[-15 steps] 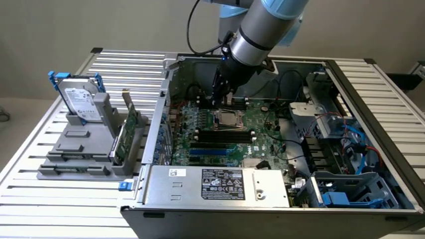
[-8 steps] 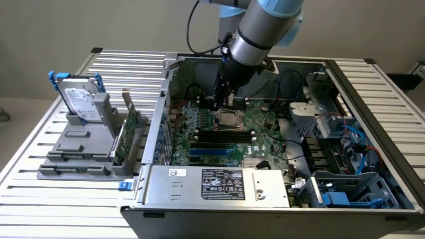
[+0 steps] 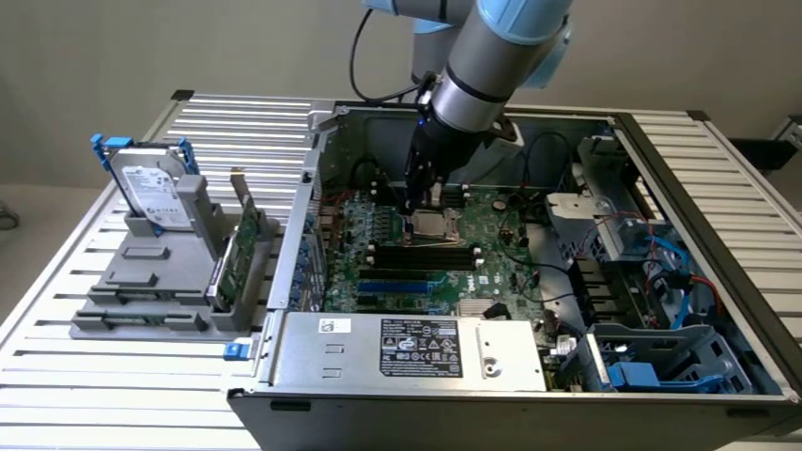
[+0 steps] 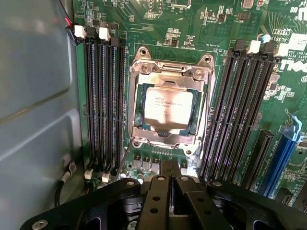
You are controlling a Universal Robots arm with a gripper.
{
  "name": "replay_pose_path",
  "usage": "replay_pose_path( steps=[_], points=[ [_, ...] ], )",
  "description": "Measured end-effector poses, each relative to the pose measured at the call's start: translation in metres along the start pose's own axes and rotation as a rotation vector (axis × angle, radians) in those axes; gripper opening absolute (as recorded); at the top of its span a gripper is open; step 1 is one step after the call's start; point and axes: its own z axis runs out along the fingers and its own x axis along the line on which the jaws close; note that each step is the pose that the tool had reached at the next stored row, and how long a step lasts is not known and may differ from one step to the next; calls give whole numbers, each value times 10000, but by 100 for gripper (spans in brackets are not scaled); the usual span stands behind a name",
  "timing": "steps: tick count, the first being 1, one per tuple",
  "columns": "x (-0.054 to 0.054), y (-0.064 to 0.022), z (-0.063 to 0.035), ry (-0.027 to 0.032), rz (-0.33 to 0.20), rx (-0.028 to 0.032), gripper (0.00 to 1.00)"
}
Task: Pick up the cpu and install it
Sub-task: 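Close the cpu cover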
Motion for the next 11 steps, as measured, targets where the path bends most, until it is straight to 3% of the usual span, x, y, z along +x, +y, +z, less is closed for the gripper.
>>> replay_pose_path(
  steps=[3,4,11],
  points=[
    [18,5,11,-69,-5,-200,11],
    [24,6,16,-90,-4,-240,11],
    [45,8,42,-93,29,-262,11]
  ],
)
